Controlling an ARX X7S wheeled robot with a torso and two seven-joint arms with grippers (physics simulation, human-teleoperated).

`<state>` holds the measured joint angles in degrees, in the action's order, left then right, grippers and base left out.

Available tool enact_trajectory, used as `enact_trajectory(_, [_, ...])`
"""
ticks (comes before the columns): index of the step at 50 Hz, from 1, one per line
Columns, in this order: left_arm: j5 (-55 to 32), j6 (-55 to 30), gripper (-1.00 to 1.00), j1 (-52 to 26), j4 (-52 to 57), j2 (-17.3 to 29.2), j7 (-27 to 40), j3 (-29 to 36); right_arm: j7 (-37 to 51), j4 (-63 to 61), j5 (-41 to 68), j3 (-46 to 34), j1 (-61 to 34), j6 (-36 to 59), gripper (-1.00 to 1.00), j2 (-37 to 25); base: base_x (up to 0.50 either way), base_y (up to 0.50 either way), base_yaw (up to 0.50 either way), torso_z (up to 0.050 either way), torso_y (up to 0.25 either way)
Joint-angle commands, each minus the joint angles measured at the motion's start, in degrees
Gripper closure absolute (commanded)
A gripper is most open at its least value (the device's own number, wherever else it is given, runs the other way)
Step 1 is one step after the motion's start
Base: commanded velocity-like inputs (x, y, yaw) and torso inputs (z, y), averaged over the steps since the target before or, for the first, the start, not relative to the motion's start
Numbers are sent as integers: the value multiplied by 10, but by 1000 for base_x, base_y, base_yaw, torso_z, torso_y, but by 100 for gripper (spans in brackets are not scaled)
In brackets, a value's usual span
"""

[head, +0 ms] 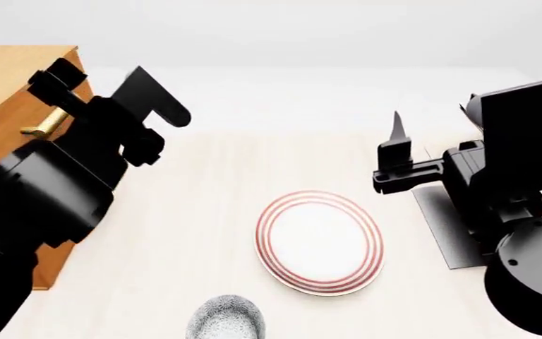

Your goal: Open the top drawer of the cabinet and put the bowl in it.

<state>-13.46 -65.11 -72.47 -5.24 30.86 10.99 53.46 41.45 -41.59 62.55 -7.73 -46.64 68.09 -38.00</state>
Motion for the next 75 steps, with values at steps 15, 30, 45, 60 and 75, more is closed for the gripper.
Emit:
enact_trajectory(15, [47,97,-100,-44,-250,-74,-2,45,-26,21,-31,-12,29,-40,-100,-4,0,0,0,0,0])
enact_trajectory(30, [60,152,-100,-64,-376,-102,-3,48,-38,33,-50,-24,38,-58,-100,-5,0,0,0,0,0])
enact_trajectory(45, [61,192,-100,-59,-452,-114,3,44,-45,38,-57,-32,43,-70,-100,-3,0,0,0,0,0])
enact_trajectory(60, [56,222,-100,-53,-505,-112,8,32,-46,42,-63,-35,51,-80,-100,-2,0,0,0,0,0])
enact_trajectory(75, [51,221,-100,-46,-507,-99,15,22,-48,44,-66,-35,59,-89,-100,-5,0,0,0,0,0])
